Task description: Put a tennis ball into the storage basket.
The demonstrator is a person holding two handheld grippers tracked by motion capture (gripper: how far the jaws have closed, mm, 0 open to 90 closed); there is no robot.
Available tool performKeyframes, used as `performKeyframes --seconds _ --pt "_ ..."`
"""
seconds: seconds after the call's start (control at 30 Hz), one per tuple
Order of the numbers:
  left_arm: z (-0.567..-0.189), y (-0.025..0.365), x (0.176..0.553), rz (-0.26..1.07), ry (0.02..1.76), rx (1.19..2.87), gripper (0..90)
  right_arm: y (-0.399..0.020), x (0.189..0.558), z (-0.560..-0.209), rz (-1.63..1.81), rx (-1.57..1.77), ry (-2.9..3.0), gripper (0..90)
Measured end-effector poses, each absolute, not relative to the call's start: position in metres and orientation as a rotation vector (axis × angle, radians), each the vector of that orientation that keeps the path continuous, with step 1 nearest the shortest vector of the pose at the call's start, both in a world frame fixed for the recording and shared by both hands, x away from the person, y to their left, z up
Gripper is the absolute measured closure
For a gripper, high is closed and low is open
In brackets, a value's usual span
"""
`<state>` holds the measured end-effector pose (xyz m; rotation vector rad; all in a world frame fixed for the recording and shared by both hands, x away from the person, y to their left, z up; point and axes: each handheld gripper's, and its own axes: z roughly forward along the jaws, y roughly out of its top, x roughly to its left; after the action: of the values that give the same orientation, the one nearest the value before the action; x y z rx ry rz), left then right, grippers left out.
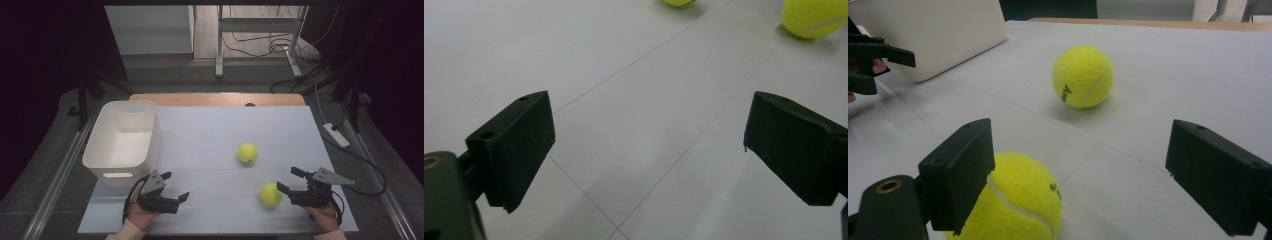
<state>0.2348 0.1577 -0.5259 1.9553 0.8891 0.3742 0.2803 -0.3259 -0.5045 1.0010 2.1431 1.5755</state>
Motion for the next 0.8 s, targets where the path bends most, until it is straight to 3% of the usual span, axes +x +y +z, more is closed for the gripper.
performKeyframes --seconds 0.8 --pt "-0.517 0.145 0.246 0.379 0.884 1.967 7.3 -0.32 0.279 -0.504 1.547 1.0 2.147 12.2"
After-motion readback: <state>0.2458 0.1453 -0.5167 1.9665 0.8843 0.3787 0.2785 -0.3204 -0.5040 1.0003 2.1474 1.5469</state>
